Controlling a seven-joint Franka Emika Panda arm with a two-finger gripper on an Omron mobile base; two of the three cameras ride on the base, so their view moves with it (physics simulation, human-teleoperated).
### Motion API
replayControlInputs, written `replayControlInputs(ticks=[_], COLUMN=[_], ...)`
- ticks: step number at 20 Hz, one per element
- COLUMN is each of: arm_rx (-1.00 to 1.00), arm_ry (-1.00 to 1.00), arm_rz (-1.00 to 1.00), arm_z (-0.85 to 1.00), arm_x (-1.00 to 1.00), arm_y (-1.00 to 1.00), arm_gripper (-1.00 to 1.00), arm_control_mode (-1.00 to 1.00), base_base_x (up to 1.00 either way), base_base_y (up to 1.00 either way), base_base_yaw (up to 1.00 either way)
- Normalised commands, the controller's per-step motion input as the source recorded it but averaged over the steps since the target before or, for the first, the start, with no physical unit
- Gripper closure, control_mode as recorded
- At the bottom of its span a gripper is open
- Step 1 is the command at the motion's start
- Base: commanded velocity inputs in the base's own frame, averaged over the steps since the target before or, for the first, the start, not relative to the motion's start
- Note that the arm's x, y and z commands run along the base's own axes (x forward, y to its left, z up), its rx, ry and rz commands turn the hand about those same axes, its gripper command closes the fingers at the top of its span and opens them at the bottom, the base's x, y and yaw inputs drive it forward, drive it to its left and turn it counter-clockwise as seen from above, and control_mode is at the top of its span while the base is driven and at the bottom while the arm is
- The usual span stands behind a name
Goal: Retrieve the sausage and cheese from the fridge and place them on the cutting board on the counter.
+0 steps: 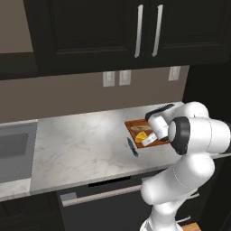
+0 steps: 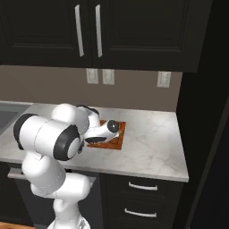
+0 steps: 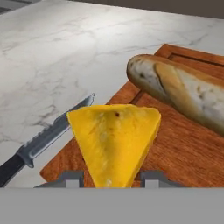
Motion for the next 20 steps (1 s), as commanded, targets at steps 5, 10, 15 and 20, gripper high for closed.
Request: replayControlInputs(ticks=[5,10,15,20], arm_rx=[0.0,0.0,0.0,-0.05], arm_ry=[0.0,0.0,0.01,0.04], arm_rz=[0.0,-0.01,-0.04,-0.09], arm_z=[0.08,0.13,0.37,0.37], arm_x=[0.01,0.02,-0.14,-0.44], arm_y=[-0.04,-0.06,-0.06,0.0], arm_gripper=[-1.0,-1.0,-1.0,-1.0], arm_control_mode=[-1.0,-1.0,-1.0,-1.0], base_base_x=[0.0,0.0,0.0,0.0], base_base_y=[0.0,0.0,0.0,0.0], base_base_yaw=[0.0,0.0,0.0,0.0])
